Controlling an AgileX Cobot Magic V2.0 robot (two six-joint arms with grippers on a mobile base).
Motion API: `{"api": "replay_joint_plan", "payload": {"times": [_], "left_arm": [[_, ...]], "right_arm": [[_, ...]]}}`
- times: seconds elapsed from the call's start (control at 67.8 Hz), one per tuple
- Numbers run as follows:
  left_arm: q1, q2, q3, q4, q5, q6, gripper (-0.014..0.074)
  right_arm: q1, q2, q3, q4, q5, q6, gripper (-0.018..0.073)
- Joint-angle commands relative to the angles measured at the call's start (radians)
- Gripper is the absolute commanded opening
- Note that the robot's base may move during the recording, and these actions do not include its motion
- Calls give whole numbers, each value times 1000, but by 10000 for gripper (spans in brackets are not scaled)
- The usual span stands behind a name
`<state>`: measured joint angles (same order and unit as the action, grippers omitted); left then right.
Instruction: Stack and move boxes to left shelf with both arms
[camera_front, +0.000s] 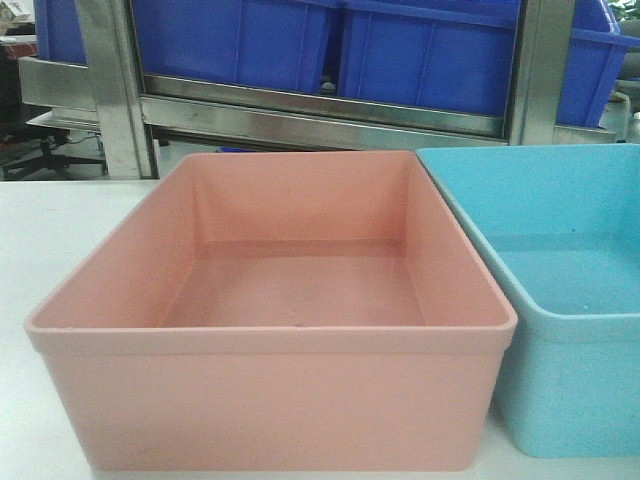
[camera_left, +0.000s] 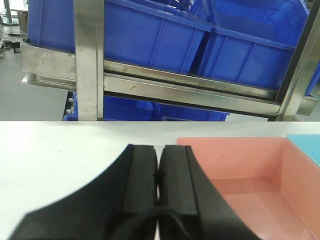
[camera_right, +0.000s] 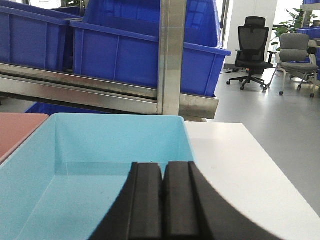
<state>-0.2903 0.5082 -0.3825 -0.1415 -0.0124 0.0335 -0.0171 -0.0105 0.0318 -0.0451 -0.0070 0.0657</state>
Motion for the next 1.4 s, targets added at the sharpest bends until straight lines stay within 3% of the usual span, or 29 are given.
{"api": "replay_joint_plan", "payload": {"times": [0.0, 0.251, 0.428, 0.649, 0.856, 1.151, 1.387], "left_arm": [[3, -41, -26, 3, -54, 6, -12], [3, -152, -26, 3, -36, 6, -12], [3, -157, -26, 3, -44, 6, -12], [3, -157, -26, 3, -44, 6, -12], [3, -157, -26, 3, -44, 6, -12], [3, -157, -26, 3, -44, 6, -12], [3, -157, -26, 3, -44, 6, -12]], "right_arm": [[-3, -4, -4, -2, -98, -13, 56], [-3, -2, -16, 9, -182, 64, 56], [-3, 98, -138, 8, 2, 88, 56], [-3, 330, -364, -61, 226, 12, 56], [-3, 592, -533, -52, 545, 8, 56], [-3, 838, -659, 31, 638, 9, 56], [-3, 1065, -863, 32, 791, 2, 93]]}}
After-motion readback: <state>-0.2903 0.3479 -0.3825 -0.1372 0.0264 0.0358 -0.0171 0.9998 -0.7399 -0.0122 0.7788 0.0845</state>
